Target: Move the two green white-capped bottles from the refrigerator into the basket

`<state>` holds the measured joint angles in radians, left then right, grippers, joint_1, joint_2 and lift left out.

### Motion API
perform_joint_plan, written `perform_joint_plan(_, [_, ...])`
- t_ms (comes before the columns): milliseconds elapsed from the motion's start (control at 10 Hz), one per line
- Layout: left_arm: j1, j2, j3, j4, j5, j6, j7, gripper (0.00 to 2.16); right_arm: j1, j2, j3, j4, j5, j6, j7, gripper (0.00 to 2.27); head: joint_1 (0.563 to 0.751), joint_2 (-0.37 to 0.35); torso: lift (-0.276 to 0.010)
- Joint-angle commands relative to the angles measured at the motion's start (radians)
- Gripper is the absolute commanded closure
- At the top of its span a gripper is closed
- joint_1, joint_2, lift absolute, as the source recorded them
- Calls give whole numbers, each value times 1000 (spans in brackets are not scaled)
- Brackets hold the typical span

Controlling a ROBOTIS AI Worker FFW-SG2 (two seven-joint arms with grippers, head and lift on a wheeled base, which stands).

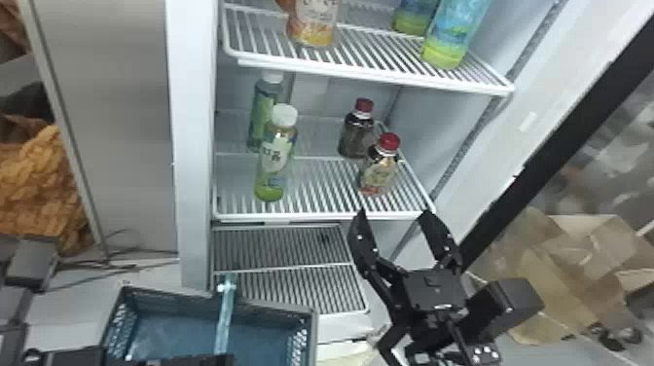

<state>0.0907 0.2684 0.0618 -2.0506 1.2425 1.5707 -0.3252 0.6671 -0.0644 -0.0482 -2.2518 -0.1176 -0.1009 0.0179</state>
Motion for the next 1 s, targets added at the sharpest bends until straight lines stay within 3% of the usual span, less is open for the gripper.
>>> perform_joint_plan(0, [0,0,0,0,0,1,0,1161,-2,-2,0,0,0,0,1,108,695,-350,-263])
perform_joint_plan(600, [0,0,2,0,0,1,0,1161,-12,-3,6,12,-2,0,2,108,695,-350,-263])
perform_joint_plan(900, [2,0,2,0,2,1,0,1161,-58,-21,46,59,-4,0,14,108,695,-347,-263])
